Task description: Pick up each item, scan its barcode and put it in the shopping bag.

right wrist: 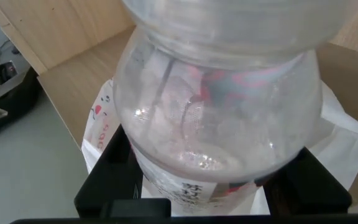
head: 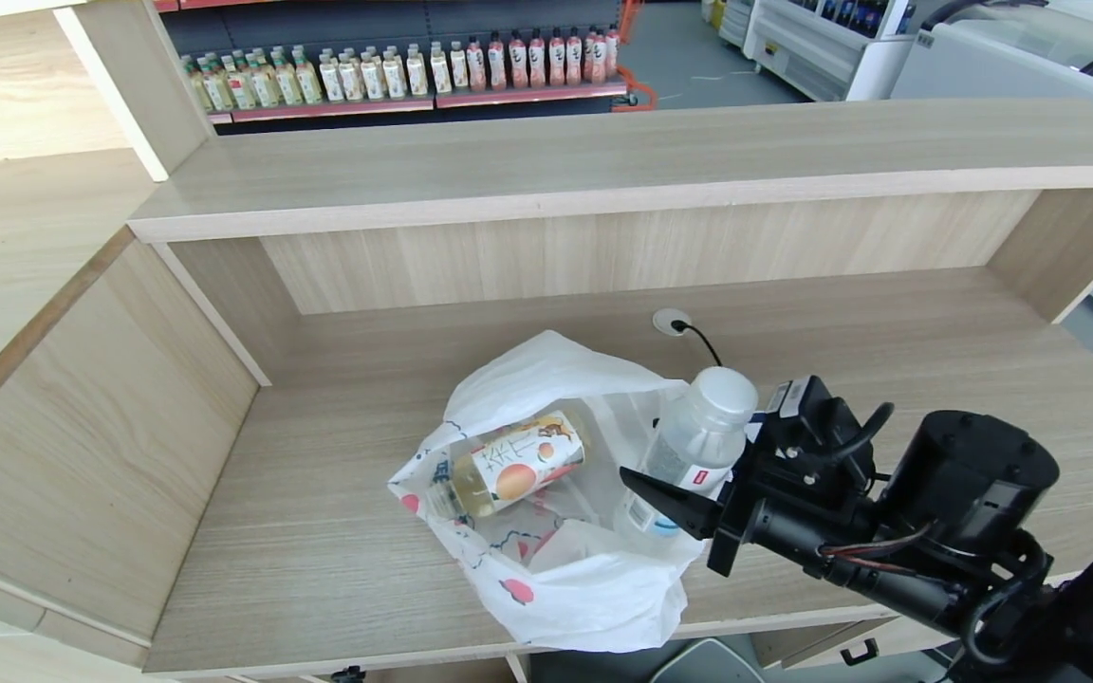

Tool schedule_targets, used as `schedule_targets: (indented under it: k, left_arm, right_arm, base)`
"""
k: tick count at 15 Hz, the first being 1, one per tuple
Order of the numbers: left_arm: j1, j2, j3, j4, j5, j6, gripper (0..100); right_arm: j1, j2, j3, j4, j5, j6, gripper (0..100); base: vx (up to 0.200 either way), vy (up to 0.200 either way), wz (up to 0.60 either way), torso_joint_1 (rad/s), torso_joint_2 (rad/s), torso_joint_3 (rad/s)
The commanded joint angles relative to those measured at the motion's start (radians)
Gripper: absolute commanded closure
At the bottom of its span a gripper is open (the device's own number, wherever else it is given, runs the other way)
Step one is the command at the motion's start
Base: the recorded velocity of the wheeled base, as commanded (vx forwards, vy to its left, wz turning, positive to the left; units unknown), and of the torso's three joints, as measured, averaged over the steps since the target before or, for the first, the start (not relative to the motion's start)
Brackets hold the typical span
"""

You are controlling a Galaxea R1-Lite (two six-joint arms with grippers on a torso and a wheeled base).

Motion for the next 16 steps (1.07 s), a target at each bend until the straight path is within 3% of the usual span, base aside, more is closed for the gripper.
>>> schedule_targets:
  k: [1, 16]
  left_arm:
    - [0.0, 0.0, 0.0, 0.0, 0.001, 0.001, 0]
    - [0.0, 0.0, 0.0, 0.0, 0.0, 0.0, 0]
  right_arm:
    - [-0.003, 0.052, -0.002, -0.009, 0.0, 0.001, 100]
    - [-0.037, 0.105, -0.045, -0.009, 0.001, -0.013, 100]
  base:
    - [0.0, 0.0, 0.0, 0.0, 0.0, 0.0]
    - [0.0, 0.0, 0.0, 0.0, 0.0, 0.0]
